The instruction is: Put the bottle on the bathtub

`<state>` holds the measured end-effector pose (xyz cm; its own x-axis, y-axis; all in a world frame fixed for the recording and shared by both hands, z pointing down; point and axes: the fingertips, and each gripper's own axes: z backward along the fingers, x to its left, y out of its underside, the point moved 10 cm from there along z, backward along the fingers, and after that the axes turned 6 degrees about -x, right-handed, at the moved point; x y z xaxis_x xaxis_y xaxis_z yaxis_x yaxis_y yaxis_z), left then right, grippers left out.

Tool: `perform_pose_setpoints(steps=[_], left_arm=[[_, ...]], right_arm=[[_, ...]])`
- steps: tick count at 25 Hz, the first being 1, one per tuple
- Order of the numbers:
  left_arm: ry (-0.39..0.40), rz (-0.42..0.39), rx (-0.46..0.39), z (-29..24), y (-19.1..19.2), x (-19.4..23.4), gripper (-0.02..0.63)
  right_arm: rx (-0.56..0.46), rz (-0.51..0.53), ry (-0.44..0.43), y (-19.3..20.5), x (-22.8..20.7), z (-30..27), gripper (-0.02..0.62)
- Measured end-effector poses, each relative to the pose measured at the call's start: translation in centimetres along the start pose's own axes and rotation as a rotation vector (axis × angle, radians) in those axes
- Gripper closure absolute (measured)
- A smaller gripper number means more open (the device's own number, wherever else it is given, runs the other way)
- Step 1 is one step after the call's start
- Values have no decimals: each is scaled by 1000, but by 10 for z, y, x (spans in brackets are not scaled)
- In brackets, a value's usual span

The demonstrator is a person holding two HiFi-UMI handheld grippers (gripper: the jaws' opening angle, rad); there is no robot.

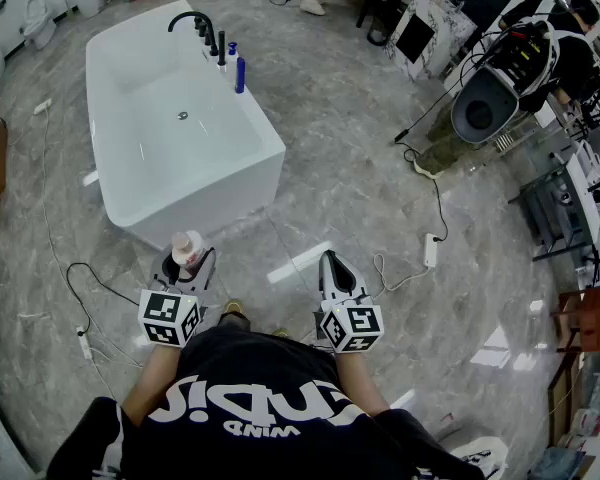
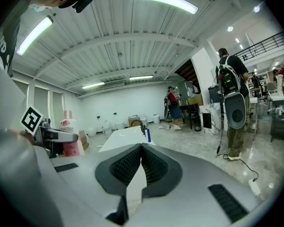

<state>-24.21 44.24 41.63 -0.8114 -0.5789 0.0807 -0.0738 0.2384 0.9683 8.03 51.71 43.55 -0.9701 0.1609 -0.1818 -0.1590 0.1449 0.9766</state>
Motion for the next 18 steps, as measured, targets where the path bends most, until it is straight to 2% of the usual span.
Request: perform_pose_setpoints(steps=[10, 18], left_arm=[[5, 7, -1, -4, 1, 13, 380], [60, -13, 16, -17, 3, 48, 380]], right_arm=[[-2, -28, 25, 3, 4, -10, 572], [26, -18, 16, 11, 28, -40, 572]])
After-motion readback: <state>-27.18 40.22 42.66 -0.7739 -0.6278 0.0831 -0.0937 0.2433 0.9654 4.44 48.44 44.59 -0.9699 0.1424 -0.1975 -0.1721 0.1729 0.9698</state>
